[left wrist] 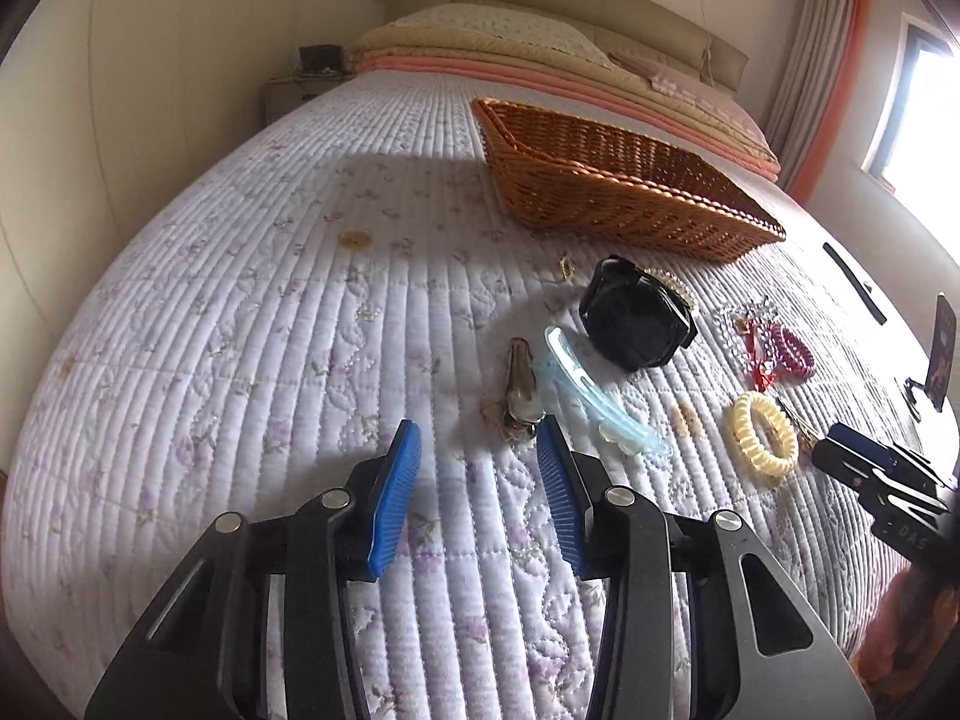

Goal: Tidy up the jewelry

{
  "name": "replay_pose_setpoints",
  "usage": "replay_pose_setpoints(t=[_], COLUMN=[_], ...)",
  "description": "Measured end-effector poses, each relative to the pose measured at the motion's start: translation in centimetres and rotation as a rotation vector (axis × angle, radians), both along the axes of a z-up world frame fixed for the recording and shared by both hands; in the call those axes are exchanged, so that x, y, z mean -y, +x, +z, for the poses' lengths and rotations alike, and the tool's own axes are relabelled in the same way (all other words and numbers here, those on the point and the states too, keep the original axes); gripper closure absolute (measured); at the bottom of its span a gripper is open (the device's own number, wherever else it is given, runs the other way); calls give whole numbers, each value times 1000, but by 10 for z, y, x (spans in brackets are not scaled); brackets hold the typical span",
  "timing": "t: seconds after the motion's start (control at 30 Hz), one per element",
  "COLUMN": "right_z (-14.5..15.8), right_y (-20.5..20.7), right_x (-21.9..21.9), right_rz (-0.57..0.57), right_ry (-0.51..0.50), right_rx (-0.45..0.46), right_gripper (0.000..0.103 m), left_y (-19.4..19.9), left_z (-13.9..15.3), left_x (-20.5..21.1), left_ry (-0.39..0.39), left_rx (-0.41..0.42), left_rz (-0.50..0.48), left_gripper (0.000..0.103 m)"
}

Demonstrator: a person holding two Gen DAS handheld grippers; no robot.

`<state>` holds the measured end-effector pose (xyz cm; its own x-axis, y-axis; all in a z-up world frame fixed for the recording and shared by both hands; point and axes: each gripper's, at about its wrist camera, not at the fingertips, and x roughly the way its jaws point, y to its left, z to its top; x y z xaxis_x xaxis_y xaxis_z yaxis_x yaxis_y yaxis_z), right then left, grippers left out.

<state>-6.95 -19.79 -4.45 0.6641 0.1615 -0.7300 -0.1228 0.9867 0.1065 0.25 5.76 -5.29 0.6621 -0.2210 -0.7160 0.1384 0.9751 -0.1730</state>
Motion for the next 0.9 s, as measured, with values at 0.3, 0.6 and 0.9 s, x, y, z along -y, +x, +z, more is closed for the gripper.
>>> replay_pose_setpoints(t=[0.3, 0.6, 0.9], right_z=[-6, -2, 19], right_y=[12, 4, -9], right_x=[-5, -4, 1], right_rz=[-2, 11, 20], right_ry=[-56, -37, -21], right_rx=[1, 25, 84], right_gripper=[80, 82, 82], left_y=[17, 20, -10], left_z=[-6, -3, 33], left_x=[23, 24, 13], left_ry=[74, 74, -13], left_rx=[-39, -14, 165], left_rz=[-49, -37, -36], left_gripper=[64, 82, 82])
